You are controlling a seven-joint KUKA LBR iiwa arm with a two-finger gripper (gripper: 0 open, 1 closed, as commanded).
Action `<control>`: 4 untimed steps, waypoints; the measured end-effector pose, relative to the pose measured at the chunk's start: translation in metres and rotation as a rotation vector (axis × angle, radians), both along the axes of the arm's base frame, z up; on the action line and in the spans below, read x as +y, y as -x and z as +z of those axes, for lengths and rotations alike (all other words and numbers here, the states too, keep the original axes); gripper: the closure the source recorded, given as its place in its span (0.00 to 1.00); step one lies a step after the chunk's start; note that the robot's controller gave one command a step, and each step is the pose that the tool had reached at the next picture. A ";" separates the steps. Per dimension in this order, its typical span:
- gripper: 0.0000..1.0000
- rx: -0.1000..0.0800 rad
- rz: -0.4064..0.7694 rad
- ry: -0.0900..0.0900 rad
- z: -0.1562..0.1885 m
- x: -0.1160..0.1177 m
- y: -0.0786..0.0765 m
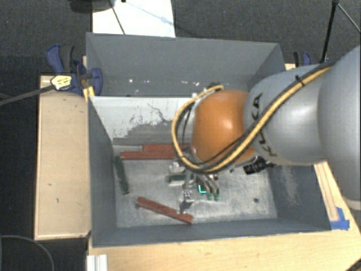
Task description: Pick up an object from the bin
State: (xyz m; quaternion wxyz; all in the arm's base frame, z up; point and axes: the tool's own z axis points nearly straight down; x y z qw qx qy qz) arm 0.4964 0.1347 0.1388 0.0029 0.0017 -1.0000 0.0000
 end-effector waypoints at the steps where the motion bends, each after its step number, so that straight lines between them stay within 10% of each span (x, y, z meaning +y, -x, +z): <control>1: 0.00 -0.007 -0.004 -0.001 0.003 -0.001 -0.002; 2: 1.00 -0.017 -0.034 -0.005 -0.065 0.014 0.005; 3: 1.00 -0.017 -0.033 -0.005 -0.065 0.014 0.005; 4: 1.00 -0.013 -0.002 -0.002 0.111 -0.008 0.011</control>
Offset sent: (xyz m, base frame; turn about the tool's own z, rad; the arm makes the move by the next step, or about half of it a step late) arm -0.0089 0.0124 -0.0688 0.0301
